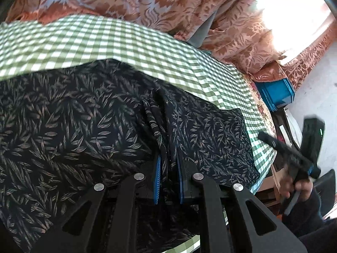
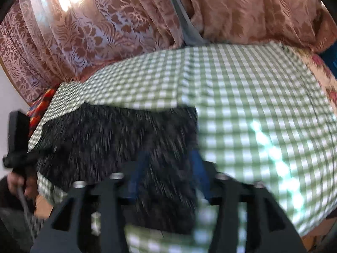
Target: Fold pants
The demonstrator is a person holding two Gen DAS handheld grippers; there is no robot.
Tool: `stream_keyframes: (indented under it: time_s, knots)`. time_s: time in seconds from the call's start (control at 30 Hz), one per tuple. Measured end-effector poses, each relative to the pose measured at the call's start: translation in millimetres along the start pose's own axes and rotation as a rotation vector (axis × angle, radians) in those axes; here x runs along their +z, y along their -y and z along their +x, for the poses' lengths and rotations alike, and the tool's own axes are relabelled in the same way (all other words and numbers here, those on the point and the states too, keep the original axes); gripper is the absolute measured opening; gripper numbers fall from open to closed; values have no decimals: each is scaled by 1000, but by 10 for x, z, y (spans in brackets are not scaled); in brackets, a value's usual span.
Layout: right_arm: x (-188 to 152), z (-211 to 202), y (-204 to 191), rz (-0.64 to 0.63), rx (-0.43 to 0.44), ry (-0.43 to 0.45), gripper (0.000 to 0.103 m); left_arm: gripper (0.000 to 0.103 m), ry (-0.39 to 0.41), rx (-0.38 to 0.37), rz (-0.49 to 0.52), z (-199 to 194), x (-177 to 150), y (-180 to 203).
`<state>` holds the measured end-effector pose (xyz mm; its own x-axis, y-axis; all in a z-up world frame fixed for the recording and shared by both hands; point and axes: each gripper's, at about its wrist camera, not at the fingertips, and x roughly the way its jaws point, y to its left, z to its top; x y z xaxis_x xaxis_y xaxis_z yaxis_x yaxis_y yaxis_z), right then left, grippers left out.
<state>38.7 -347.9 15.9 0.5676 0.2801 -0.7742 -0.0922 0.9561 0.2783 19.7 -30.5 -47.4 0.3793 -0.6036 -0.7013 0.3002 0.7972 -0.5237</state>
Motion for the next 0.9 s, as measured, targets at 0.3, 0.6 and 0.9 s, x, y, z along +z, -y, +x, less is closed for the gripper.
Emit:
stream_keyframes:
  time_s: [0.3,0.6,0.9]
  knots:
    - [233,775,-74,39,-40,-74,54,12,-26,51,15,85,-71,-76]
    - [148,732,-277,-67,-141,-40,55,13,-10,65,-3,-75,-113,-115]
    - [105,855,-1081,-200,137,-53,51,13,5,162,56,-294,-264,-1]
